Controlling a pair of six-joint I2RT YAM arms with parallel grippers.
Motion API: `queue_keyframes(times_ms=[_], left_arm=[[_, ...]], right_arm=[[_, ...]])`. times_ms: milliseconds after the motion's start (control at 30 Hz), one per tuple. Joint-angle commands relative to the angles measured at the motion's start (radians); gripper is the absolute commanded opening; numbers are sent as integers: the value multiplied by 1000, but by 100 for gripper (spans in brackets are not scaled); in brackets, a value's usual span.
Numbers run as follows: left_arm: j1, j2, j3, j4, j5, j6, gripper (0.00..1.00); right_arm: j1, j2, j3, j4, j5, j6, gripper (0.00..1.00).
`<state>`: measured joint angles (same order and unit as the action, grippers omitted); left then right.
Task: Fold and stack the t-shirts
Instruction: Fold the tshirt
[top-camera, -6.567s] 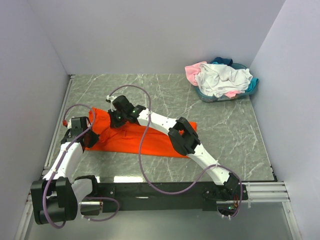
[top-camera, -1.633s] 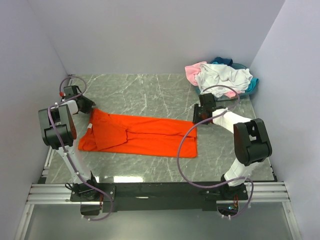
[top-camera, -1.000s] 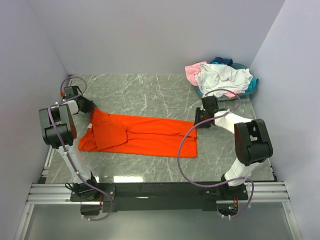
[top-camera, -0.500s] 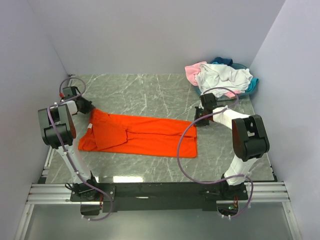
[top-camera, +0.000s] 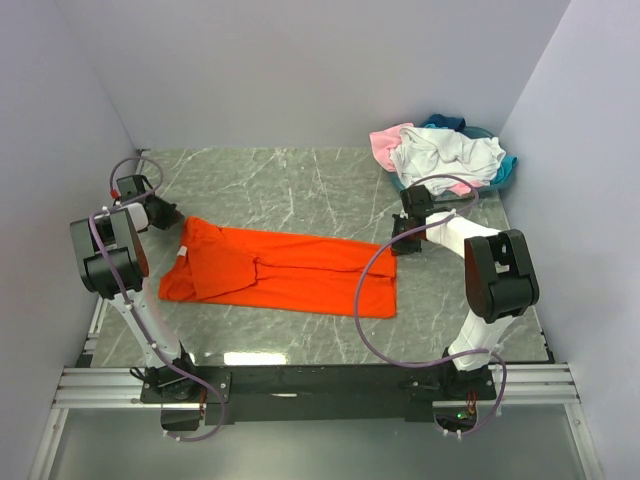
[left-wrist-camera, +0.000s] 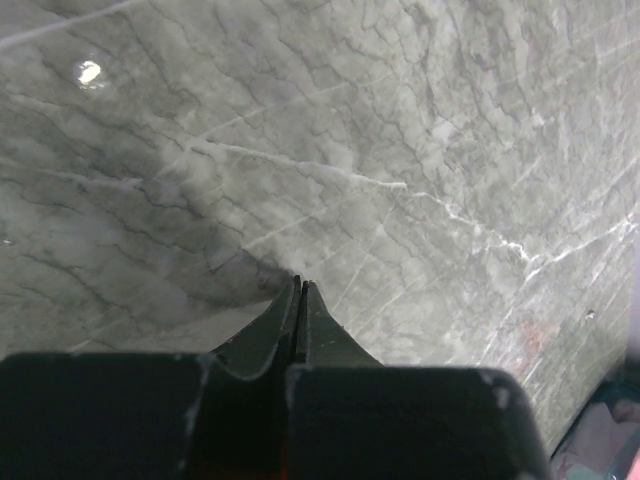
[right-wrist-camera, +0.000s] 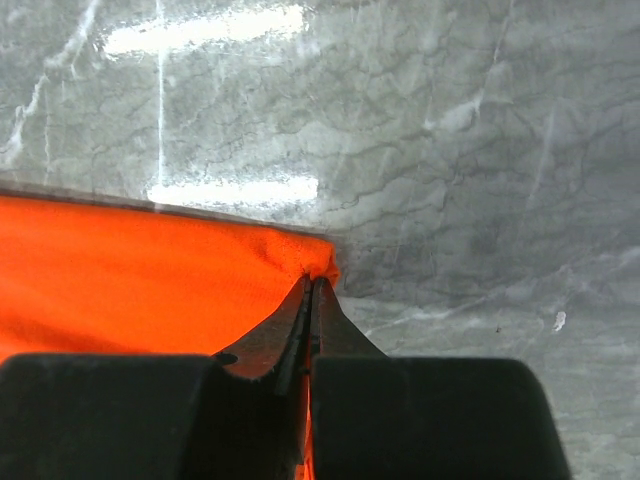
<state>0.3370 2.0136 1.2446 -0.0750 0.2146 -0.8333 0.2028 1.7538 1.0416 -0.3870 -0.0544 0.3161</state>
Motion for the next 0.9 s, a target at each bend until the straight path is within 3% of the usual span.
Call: queue_keyframes(times_ms=[0, 100, 233, 333, 533, 867], left_arm=[[-1, -19, -2, 38, 51, 2, 0], [-1, -44, -17, 58, 89, -7, 5], [-1, -85, -65, 69, 108, -27, 21], [0, -98, -91, 92, 118, -29, 27], [-1, -151, -151, 136, 115, -43, 34], [-1, -256, -241, 221, 40, -86, 35]], right_arm=[[-8, -16, 20, -64, 53, -8, 0], [-8, -8, 26, -67, 47, -5, 0], [-6, -4, 32, -62, 28, 8, 0], [-6, -1, 37, -62, 21, 8, 0], [-6, 9, 44, -67, 16, 1, 0], [-6, 18, 41, -62, -4, 3, 0]])
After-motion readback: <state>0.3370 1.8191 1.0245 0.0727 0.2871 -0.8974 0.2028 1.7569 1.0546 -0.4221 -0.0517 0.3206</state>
